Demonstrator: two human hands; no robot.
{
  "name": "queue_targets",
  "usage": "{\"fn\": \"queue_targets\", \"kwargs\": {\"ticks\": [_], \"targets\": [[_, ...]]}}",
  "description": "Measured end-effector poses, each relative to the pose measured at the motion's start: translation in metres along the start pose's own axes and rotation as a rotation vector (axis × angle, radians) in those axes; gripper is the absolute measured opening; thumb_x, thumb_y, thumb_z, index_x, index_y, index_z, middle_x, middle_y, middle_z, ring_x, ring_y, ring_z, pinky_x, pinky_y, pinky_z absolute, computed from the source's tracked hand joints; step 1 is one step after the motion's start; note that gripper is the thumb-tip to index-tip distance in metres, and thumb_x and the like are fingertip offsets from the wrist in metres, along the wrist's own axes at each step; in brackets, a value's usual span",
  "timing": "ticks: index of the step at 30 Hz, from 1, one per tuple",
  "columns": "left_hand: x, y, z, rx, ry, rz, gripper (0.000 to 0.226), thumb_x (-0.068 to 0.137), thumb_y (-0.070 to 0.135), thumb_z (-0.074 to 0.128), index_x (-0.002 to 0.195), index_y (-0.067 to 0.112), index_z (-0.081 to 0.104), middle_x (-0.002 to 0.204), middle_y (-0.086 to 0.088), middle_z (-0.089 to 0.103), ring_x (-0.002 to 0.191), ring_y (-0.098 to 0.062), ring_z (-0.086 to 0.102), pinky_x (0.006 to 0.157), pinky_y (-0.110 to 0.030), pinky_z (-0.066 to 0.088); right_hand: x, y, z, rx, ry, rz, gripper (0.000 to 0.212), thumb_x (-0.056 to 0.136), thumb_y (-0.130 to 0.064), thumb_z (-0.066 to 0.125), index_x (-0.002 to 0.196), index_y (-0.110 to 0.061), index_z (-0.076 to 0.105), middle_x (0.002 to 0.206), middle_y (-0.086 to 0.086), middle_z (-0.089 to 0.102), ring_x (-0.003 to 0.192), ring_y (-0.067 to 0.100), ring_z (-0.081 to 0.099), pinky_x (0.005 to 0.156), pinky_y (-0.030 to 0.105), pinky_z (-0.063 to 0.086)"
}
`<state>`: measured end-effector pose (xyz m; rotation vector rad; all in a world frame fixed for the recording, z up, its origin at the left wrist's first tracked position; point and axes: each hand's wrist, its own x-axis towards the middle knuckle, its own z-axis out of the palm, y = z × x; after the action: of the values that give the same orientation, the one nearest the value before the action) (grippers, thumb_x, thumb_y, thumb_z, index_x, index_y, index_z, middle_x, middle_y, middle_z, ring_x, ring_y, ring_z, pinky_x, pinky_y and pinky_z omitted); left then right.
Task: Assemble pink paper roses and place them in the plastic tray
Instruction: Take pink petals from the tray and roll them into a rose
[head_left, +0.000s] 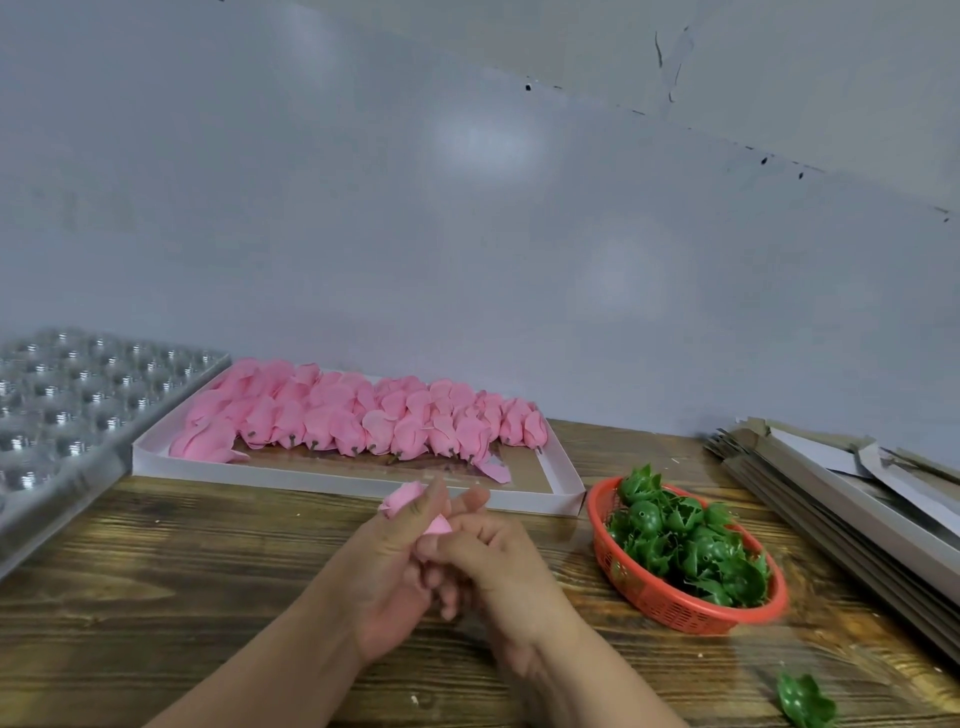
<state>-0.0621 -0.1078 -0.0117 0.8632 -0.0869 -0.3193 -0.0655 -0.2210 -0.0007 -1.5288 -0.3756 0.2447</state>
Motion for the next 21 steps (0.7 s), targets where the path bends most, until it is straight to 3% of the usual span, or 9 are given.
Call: {"fn": "queue_targets", "kwargs": {"ticks": [1,3,7,9,11,13,16,19,21], "targets": [[0.0,0.0,-0.002,0.04,-0.011,-0.009,0.063,0.06,0.049,0.077,0.101,0.002,0.071,0.054,-0.012,0.053,0.036,-0.02,0.046,0.039,-0.027,0.041,0.0,-0.001,-0.001,0.036,-0.038,0.034,0.014,0.068,-0.02,0.066,0.055,-0.013,0.065,0.055,0.008,0.056,0.039,0.009,0.041,0.038,0.018,0.032],[0.001,-0.001,-0.001,0.051,-0.015,-0.002,0.045,0.065,0.049,0.069,0.086,0.009,0.077,0.071,-0.011,0.051,0.036,-0.02,0.044,0.039,-0.027,0.04,-0.001,-0.001,-0.002,0.024,-0.046,0.055,0.013,0.07,-0.02,0.067,0.059,-0.013,0.065,0.057,0.008,0.057,0.04,0.009,0.043,0.039,0.018,0.034],[0.003,-0.002,0.005,-0.158,0.081,0.033,0.028,0.068,0.034,0.063,0.056,0.01,0.071,0.089,-0.012,0.074,0.066,-0.024,0.071,0.058,-0.034,0.056,-0.002,0.005,0.0,-0.449,0.173,-0.155,0.014,0.073,-0.016,0.07,0.069,-0.012,0.058,0.058,-0.002,0.05,0.051,0.009,0.043,0.049,0.026,0.035],[0.003,-0.003,0.008,-0.186,0.101,0.017,0.028,0.067,0.034,0.064,0.062,0.007,0.071,0.09,-0.013,0.074,0.071,-0.023,0.073,0.06,-0.035,0.059,-0.003,0.007,0.001,-0.772,0.243,-0.291,0.014,0.072,-0.027,0.067,0.071,-0.019,0.055,0.06,-0.006,0.051,0.057,0.009,0.045,0.056,0.031,0.038],[0.003,-0.004,0.009,-0.176,0.125,0.006,0.036,0.067,0.036,0.065,0.081,0.003,0.068,0.093,-0.013,0.074,0.072,-0.025,0.073,0.057,-0.034,0.059,-0.004,0.007,0.001,-0.882,0.262,-0.35,0.014,0.072,-0.037,0.06,0.074,-0.024,0.057,0.061,-0.007,0.051,0.061,0.01,0.047,0.059,0.034,0.041],[0.002,-0.004,0.009,-0.148,0.142,0.02,0.034,0.067,0.036,0.065,0.08,0.005,0.067,0.094,-0.011,0.074,0.073,-0.024,0.073,0.064,-0.035,0.056,-0.004,0.008,0.002,-0.823,0.257,-0.333,0.018,0.07,-0.038,0.058,0.072,-0.02,0.057,0.058,-0.006,0.049,0.06,0.01,0.045,0.058,0.035,0.041],[0.001,-0.003,0.007,-0.104,0.113,0.044,0.027,0.067,0.037,0.065,0.055,0.014,0.07,0.095,-0.009,0.075,0.073,-0.024,0.072,0.074,-0.041,0.052,-0.003,0.007,0.003,-0.465,0.197,-0.198,0.027,0.069,-0.023,0.065,0.063,0.0,0.053,0.055,0.007,0.047,0.053,0.016,0.042,0.051,0.031,0.035],[-0.001,-0.002,0.005,-0.04,0.073,0.007,0.031,0.07,0.041,0.063,0.062,0.013,0.075,0.092,-0.007,0.074,0.055,-0.023,0.063,0.051,-0.031,0.044,-0.002,0.004,0.001,-0.195,0.1,-0.053,0.022,0.078,-0.006,0.067,0.057,-0.007,0.058,0.052,0.009,0.052,0.04,0.011,0.044,0.04,0.02,0.036],[0.0,-0.002,0.006,-0.047,0.094,0.001,0.032,0.069,0.04,0.064,0.066,0.01,0.076,0.087,-0.009,0.073,0.054,-0.022,0.063,0.05,-0.032,0.046,-0.001,0.004,0.001,-0.221,0.118,-0.039,0.022,0.078,-0.003,0.067,0.059,-0.01,0.058,0.052,0.005,0.052,0.041,0.01,0.043,0.04,0.021,0.035]]}}
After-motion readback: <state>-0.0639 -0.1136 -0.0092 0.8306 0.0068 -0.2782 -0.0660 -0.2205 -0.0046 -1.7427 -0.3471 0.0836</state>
